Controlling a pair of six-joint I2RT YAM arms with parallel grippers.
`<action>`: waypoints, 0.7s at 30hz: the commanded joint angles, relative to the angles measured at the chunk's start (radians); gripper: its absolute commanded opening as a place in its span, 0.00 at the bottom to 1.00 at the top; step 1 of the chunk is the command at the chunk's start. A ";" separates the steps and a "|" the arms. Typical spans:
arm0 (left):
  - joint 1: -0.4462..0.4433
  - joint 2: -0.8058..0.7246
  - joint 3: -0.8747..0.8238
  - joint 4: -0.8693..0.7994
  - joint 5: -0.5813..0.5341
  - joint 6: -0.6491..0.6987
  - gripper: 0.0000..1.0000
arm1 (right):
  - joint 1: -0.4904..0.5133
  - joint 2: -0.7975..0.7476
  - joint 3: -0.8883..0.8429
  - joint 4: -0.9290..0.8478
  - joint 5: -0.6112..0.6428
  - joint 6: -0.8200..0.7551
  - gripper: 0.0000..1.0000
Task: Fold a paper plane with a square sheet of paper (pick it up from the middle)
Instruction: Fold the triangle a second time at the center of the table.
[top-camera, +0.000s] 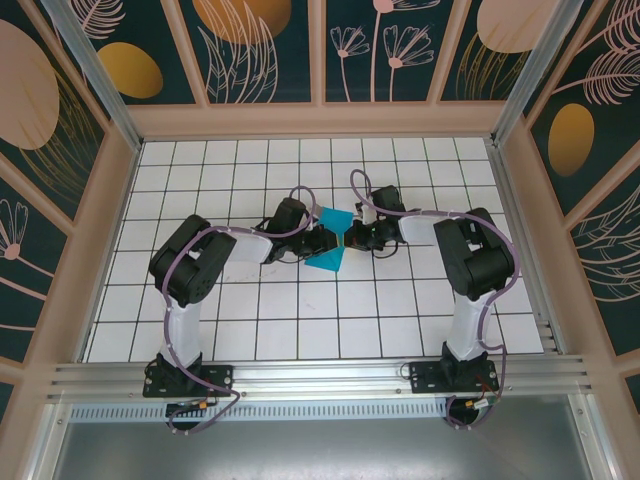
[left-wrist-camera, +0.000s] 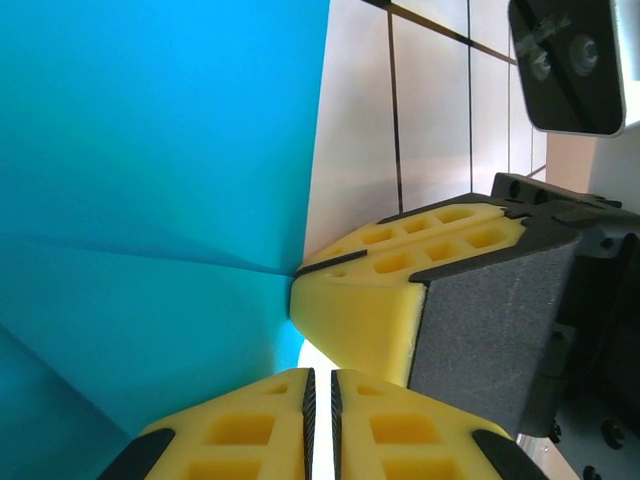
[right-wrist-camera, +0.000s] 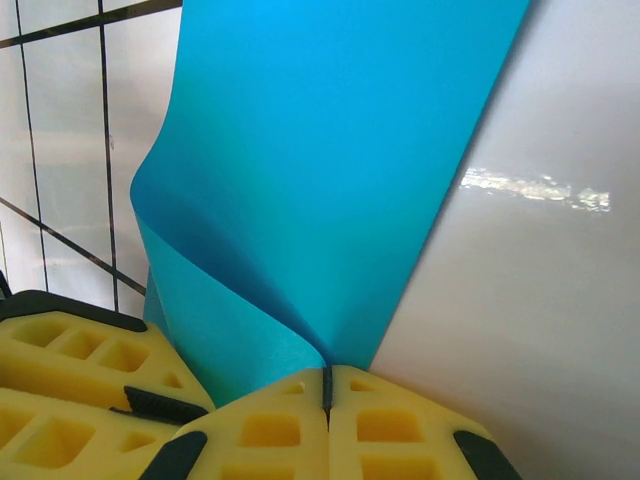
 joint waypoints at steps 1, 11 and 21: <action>-0.006 0.026 0.029 -0.036 -0.010 0.027 0.16 | -0.006 0.018 0.025 -0.005 0.004 -0.021 0.03; -0.006 0.009 0.021 -0.029 -0.007 0.023 0.16 | -0.004 -0.007 0.008 0.023 -0.032 -0.020 0.03; -0.007 -0.025 0.004 -0.014 -0.017 0.029 0.17 | -0.004 -0.004 0.006 0.029 -0.034 -0.024 0.03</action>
